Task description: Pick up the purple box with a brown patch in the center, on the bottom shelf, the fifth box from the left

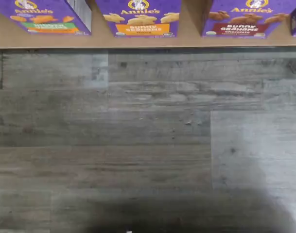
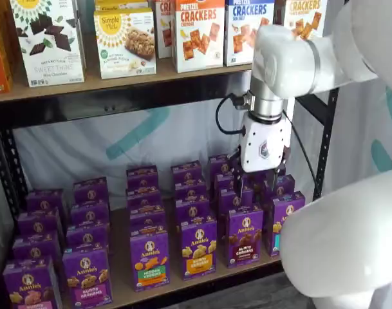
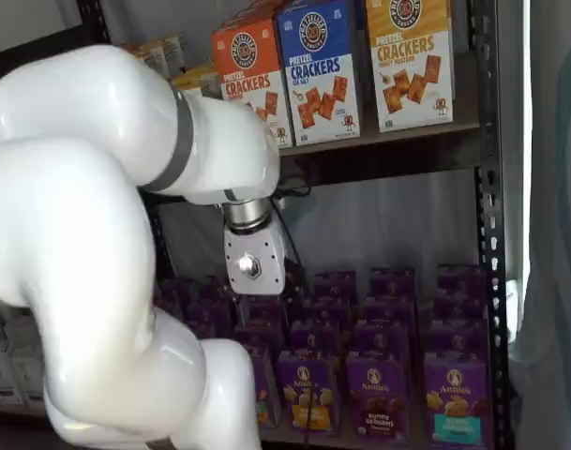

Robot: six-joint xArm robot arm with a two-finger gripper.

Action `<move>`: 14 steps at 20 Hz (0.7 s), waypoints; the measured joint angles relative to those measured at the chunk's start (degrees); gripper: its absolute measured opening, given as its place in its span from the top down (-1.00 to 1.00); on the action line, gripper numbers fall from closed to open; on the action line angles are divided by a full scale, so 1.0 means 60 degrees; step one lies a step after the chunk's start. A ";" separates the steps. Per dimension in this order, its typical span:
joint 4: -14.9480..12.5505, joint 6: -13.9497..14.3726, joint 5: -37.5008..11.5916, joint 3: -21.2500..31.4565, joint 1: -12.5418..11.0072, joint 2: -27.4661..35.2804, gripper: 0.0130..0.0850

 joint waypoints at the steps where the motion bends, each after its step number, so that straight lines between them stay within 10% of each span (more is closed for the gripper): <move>1: 0.0013 -0.0066 -0.0222 0.0050 -0.0054 0.0167 -1.00; 14: -0.0220 -0.0383 -0.3402 0.0365 -0.0422 0.3023 -1.00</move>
